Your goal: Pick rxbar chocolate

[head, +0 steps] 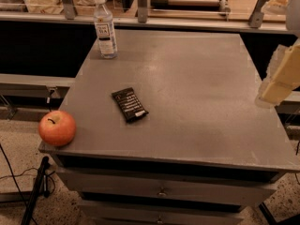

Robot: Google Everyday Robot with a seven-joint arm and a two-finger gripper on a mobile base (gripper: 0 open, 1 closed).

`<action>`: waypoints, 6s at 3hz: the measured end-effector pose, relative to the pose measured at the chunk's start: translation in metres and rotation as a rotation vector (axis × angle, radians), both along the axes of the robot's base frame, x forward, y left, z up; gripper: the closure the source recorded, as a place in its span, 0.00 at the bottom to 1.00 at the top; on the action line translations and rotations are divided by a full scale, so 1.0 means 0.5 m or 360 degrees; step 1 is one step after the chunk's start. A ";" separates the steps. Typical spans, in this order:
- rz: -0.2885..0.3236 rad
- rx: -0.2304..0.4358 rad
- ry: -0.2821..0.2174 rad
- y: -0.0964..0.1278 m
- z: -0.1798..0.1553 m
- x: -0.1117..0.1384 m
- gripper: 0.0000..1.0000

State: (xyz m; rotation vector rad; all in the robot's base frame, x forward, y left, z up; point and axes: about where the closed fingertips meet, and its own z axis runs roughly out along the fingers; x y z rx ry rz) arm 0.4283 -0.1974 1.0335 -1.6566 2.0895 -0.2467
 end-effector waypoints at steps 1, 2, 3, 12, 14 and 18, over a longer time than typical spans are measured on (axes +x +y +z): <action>0.0000 0.0000 0.0000 0.000 0.000 0.000 0.00; 0.0130 -0.0003 0.0031 0.082 0.009 0.010 0.00; 0.0300 -0.0051 0.0087 0.224 0.018 0.026 0.00; -0.0493 0.0024 0.0656 0.381 -0.408 0.215 0.00; -0.0540 -0.0022 0.0701 0.405 -0.439 0.218 0.13; -0.0538 -0.0019 0.0696 0.406 -0.410 0.218 0.00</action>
Offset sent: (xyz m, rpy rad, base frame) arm 0.0186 0.1093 0.0004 -0.0039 0.0890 0.2239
